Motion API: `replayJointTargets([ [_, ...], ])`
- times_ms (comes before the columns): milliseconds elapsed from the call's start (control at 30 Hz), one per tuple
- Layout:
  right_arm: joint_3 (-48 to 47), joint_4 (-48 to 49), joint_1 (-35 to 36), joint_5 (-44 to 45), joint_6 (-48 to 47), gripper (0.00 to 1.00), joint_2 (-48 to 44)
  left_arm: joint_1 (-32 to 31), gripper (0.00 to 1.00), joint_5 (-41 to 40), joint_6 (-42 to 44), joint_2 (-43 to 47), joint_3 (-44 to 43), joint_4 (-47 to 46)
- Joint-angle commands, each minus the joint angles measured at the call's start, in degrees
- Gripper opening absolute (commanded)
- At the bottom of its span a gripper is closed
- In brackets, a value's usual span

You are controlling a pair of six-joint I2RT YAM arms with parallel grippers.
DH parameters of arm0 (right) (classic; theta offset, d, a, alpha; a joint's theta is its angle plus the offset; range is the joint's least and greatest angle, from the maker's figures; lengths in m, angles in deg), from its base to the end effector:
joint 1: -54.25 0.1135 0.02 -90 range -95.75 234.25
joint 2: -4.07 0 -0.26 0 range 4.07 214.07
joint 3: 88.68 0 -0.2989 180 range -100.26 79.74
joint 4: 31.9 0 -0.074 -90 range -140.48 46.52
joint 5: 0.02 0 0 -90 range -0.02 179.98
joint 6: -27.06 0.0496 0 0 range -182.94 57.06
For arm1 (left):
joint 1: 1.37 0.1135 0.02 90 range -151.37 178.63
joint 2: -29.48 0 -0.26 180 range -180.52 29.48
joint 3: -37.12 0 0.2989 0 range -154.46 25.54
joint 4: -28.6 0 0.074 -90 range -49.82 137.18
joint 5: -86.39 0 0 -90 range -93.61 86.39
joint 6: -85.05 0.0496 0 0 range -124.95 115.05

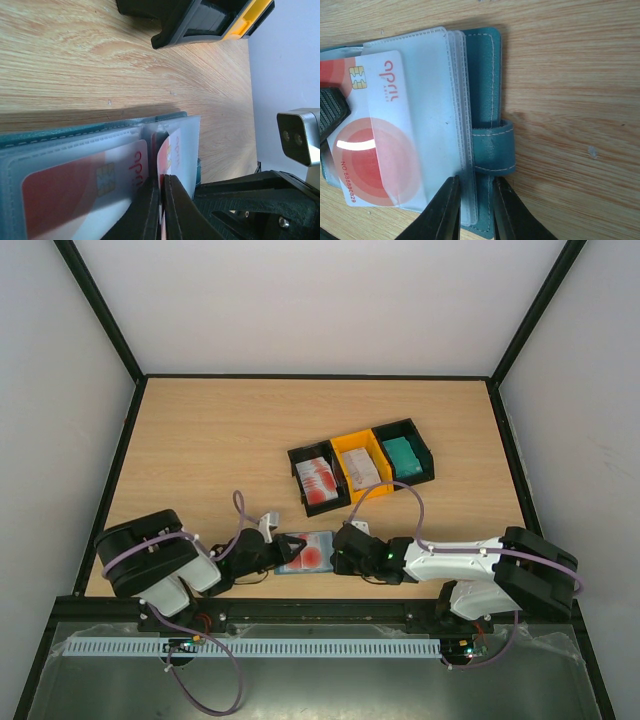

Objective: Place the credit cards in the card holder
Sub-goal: Insert the credit card into the card holder.

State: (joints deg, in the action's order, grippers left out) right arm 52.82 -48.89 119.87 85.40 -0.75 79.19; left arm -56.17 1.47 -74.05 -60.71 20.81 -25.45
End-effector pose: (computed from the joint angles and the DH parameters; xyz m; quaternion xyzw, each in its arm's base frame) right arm 0.1063 0.2443 0.0871 -0.0409 0.9484 0.2969 0.1031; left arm 0.1232 -0.1823 0.0445 -0.0765 0.8143 -0.5238 0.2380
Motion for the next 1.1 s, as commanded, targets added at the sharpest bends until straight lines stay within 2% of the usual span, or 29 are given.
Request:
replayJointTargets([
  [0, 1.9, -2.9, 0.0, 0.0, 0.6, 0.16, 0.7, -2.0, 0.07, -0.5, 0.2, -0.6, -0.7, 0.3],
  [200, 1.7, -3.0, -0.1, 0.1, 0.5, 0.16, 0.8, -3.9, 0.16, -2.5, 1.7, 1.3, -4.2, 7.0],
  [300, 1.9, -2.9, -0.1, 0.3, 0.8, 0.16, 0.4, -3.6, 0.27, -2.7, 0.5, 4.6, -3.8, 12.0],
  [367, 1.7, -3.5, -0.1, 0.3, 0.9, 0.13, 0.3, -2.7, 0.38, -1.1, -0.6, 7.9, -3.9, 16.5],
  [500, 2.3, -3.1, 0.0, 0.4, 1.3, 0.12, -0.2, -2.4, 0.58, -2.5, -0.3, 15.9, -5.9, 30.5],
  [633, 2.0, -2.7, 0.0, 0.1, 1.2, 0.12, 0.5, -1.4, 0.71, -2.1, 1.5, 20.8, -9.1, 42.1],
  [933, 1.8, -2.0, -0.1, 0.1, 1.2, 0.12, 0.9, 0.3, 0.76, -1.0, 1.9, 22.1, -12.9, 55.7],
  [1067, 1.6, -1.9, 0.0, 0.1, 1.0, 0.12, 1.0, 0.2, 0.69, 1.8, 1.3, 20.2, -12.9, 54.5],
])
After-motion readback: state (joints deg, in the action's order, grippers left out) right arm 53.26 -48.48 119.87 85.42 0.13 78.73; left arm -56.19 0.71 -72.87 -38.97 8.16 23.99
